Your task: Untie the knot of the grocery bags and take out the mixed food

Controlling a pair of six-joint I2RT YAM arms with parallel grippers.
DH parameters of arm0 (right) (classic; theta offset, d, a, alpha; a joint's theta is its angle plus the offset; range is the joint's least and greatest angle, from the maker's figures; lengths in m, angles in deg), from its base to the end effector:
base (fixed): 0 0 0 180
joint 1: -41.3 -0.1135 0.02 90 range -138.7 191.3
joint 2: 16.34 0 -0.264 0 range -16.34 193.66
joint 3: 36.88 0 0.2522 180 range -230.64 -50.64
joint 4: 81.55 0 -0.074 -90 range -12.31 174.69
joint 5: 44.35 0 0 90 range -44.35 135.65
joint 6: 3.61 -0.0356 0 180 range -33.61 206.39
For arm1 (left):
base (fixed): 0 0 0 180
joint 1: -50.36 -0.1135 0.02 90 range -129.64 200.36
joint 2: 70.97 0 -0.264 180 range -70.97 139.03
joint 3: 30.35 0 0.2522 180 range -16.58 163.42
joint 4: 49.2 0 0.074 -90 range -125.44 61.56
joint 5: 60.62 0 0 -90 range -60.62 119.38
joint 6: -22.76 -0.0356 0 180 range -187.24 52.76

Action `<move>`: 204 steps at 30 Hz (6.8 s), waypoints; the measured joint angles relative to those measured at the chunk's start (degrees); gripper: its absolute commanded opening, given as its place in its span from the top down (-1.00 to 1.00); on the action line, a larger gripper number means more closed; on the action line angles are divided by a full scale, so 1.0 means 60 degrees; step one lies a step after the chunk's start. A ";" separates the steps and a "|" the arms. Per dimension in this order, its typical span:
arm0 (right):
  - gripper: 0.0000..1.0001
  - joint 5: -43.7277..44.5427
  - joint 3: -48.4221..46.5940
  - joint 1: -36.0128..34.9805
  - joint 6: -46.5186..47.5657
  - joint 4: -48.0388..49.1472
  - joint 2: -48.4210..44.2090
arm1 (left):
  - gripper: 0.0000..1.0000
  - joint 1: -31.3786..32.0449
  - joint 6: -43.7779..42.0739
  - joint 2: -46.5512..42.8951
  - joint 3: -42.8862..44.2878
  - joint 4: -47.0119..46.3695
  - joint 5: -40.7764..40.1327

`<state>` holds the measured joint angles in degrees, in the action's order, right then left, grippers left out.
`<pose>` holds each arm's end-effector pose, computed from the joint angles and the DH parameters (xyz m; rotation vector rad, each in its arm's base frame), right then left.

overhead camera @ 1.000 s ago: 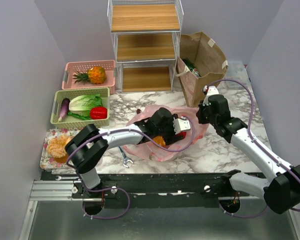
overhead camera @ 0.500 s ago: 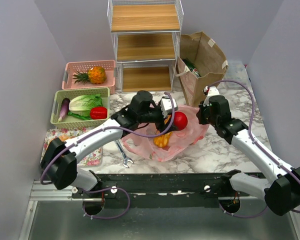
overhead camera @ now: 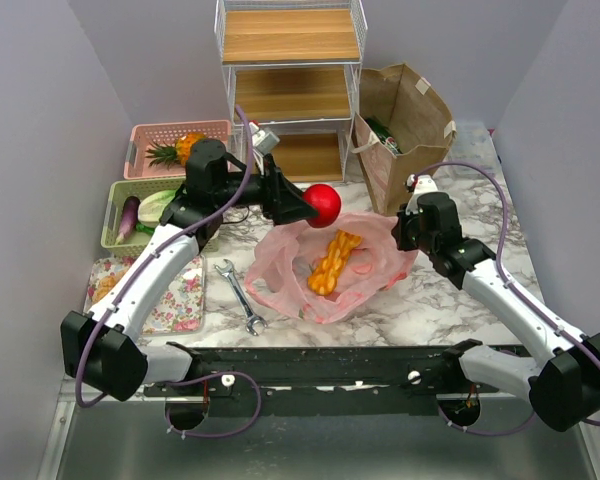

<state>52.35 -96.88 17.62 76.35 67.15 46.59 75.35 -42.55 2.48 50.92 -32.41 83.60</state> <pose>0.2234 0.0934 0.2742 -0.1910 2.1628 0.2115 0.2491 -0.1480 0.3861 0.7608 1.7267 -1.4236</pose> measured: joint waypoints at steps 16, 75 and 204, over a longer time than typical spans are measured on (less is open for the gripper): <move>0.99 -0.0222 0.0076 0.0000 0.0087 0.0000 0.0076 | 0.46 -0.2302 0.2900 -0.0244 0.0000 0.0670 0.0317; 0.99 -0.0193 0.0066 0.0000 0.0546 0.0270 0.0670 | -0.97 -0.9537 -0.0470 0.3504 0.2368 0.6670 -0.7552; 0.99 -0.0310 -0.0361 0.0000 -0.0135 0.0266 0.0550 | 1.00 -0.8156 -1.8888 -0.1220 0.0623 1.3766 -0.4197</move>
<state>50.49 -99.04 17.62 75.54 68.74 49.89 26.41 -155.88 -4.85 54.66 50.19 58.42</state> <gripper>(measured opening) 0.027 0.024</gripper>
